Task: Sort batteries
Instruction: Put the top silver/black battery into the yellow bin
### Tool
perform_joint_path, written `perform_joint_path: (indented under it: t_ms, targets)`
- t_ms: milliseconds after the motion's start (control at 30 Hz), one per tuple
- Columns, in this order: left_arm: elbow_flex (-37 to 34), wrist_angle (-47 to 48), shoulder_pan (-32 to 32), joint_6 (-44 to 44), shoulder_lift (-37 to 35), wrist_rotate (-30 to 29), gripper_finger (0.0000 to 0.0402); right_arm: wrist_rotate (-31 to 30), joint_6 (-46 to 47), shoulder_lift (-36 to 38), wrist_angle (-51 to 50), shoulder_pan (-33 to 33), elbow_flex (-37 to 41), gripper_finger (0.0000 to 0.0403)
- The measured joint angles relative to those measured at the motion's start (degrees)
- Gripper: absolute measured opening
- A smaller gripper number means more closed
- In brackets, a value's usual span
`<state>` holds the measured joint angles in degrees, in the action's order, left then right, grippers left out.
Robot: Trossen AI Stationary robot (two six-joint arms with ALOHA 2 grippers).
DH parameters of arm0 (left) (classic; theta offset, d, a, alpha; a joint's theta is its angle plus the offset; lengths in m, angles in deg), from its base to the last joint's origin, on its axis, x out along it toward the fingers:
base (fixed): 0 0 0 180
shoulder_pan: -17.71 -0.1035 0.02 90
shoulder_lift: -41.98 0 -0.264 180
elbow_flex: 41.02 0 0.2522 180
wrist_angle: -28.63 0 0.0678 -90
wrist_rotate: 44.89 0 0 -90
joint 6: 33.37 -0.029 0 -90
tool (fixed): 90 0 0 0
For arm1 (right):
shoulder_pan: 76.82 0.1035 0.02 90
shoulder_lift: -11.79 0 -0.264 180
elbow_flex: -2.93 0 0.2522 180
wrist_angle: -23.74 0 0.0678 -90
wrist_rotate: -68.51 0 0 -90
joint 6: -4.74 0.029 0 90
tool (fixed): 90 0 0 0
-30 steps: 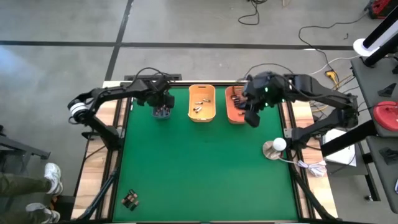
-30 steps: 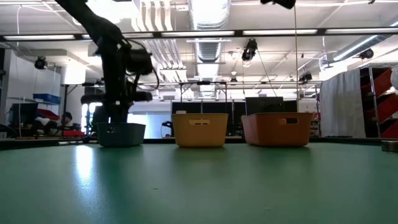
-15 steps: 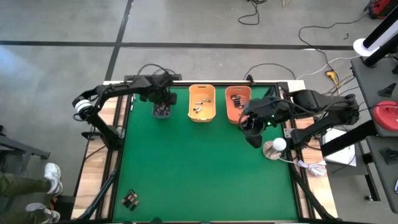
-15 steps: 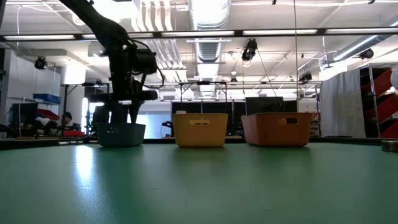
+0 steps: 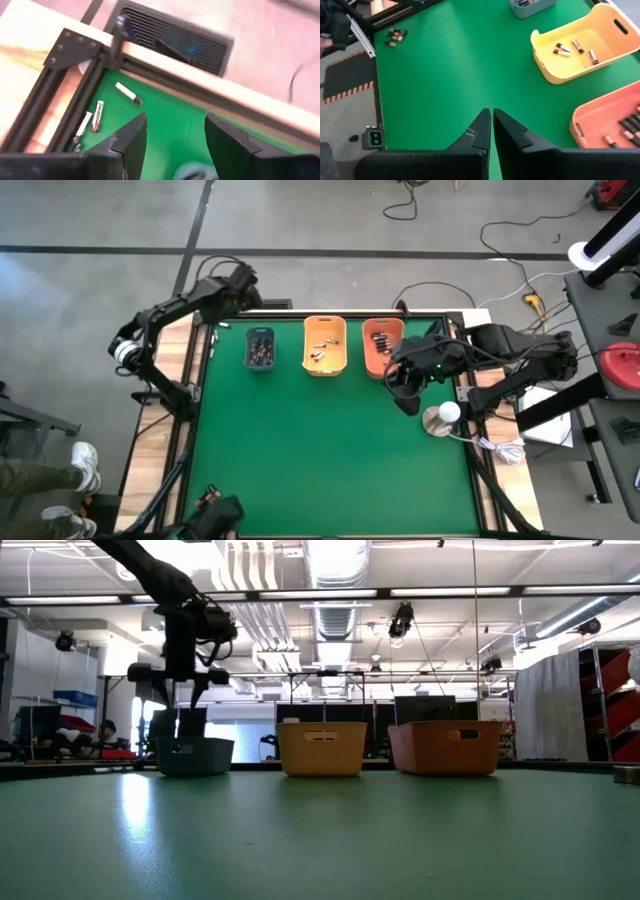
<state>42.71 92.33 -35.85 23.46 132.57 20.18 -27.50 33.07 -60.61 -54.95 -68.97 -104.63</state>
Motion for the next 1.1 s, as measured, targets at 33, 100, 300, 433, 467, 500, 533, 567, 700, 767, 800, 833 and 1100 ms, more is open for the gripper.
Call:
perform_joint_path:
  t_ms: [33, 100, 300, 433, 467, 500, 533, 567, 700, 767, 800, 833, 1100]
  targets:
    - [-0.3, -0.9, -0.8, 2.0, 0.0, -0.1, 0.0176, -0.2, -0.5, 0.2, -0.3, -0.1, 0.0, 0.0013]
    - [-1.0, -1.7, -2.2, 5.9, 0.2, -0.2, 0.0178, -0.7, -1.4, 0.9, -1.2, -0.9, 0.0, 0.0013]
    - [-4.6, -4.2, -5.4, 21.8, 1.6, 2.4, 0.0178, -3.3, -5.6, 4.5, -3.0, -6.4, 0.0, 0.0013]
    - [-6.9, -5.1, -6.8, 28.3, 3.5, 5.2, 0.0178, -3.1, -10.1, 5.7, -3.7, -11.7, 0.0, 0.0013]
    - [-7.2, -5.3, -7.1, 29.0, 4.1, 6.0, 0.0178, -2.7, -11.2, 5.7, -3.7, -13.2, 0.0, 0.0013]
    - [-7.4, -5.4, -7.5, 29.6, 4.8, 6.7, 0.0178, -1.6, -12.3, 5.6, -3.7, -14.8, 0.0, 0.0013]
    - [-7.5, -5.4, -7.8, 29.9, 5.5, 7.1, 0.0178, -0.2, -13.6, 5.5, -3.7, -16.4, 0.0, 0.0013]
    - [-7.5, -5.5, -8.3, 30.0, 6.2, 7.6, 0.0178, 1.4, -15.1, 5.3, -3.8, -18.1, 0.0, 0.0013]
    - [-6.9, -6.7, -10.2, 28.4, 8.5, 9.6, 0.0178, 6.7, -19.1, 4.4, -3.8, -24.5, 0.1, 0.0013]
    - [-6.5, -6.8, -11.3, 28.3, 9.3, 10.2, 0.0178, 7.8, -20.5, 4.0, -3.6, -27.4, 0.1, 0.0013]
    - [-6.5, -6.8, -12.1, 28.5, 9.7, 10.7, 0.0178, 8.0, -21.0, 3.7, -3.4, -28.6, 0.1, 0.0013]
    - [-6.2, -6.1, -12.5, 29.5, 10.1, 10.7, 0.0178, 8.0, -21.9, 3.3, -3.2, -29.9, 0.1, 0.0013]
    - [-3.7, -6.1, -13.7, 40.0, 12.2, 10.9, 0.0168, 8.1, -25.5, -1.0, -3.1, -34.5, 0.1, 0.0013]
